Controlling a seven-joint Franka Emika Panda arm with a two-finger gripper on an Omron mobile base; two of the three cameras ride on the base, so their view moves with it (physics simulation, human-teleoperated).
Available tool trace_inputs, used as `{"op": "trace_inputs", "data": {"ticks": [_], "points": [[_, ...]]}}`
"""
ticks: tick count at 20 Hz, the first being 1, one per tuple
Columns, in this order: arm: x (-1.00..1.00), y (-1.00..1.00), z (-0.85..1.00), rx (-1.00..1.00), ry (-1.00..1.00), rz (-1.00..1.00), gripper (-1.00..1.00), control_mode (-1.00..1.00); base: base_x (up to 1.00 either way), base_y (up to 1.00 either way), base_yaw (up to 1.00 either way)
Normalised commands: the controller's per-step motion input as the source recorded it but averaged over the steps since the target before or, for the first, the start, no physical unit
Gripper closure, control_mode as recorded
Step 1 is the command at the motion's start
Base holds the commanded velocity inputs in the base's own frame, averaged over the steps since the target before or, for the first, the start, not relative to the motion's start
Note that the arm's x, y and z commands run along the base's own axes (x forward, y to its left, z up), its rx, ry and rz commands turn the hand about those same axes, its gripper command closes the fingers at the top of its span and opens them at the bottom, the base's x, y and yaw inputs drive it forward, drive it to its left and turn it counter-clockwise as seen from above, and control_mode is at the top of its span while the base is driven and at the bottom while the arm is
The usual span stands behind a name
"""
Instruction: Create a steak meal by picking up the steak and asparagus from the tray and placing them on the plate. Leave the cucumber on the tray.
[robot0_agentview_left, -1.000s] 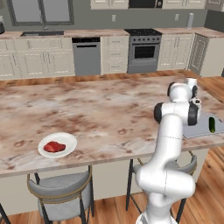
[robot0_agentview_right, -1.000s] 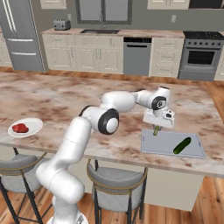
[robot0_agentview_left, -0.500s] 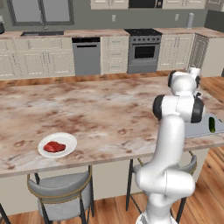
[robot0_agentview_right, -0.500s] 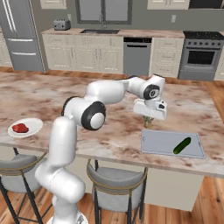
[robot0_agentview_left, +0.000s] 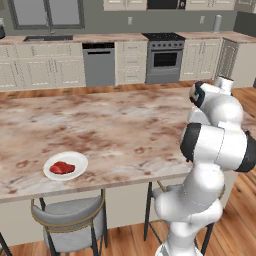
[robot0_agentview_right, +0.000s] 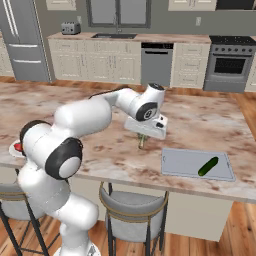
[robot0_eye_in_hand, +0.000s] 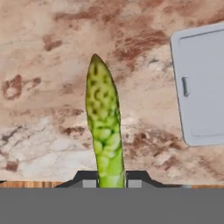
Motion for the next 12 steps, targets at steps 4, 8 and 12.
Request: {"op": "trace_inputs", "data": {"ticks": [4, 8, 12], "points": [[-0.56, 1.00, 0.53, 0.00, -0.21, 0.09, 1.00, -1.00, 0.00, 0.00, 0.00], [-0.35, 1.00, 0.45, 0.00, -0.13, 0.13, 1.00, -1.00, 0.00, 0.00, 0.00], [-0.16, 1.00, 0.28, 0.00, -0.04, 0.19, 1.00, -1.00, 0.00, 0.00, 0.00]]}}
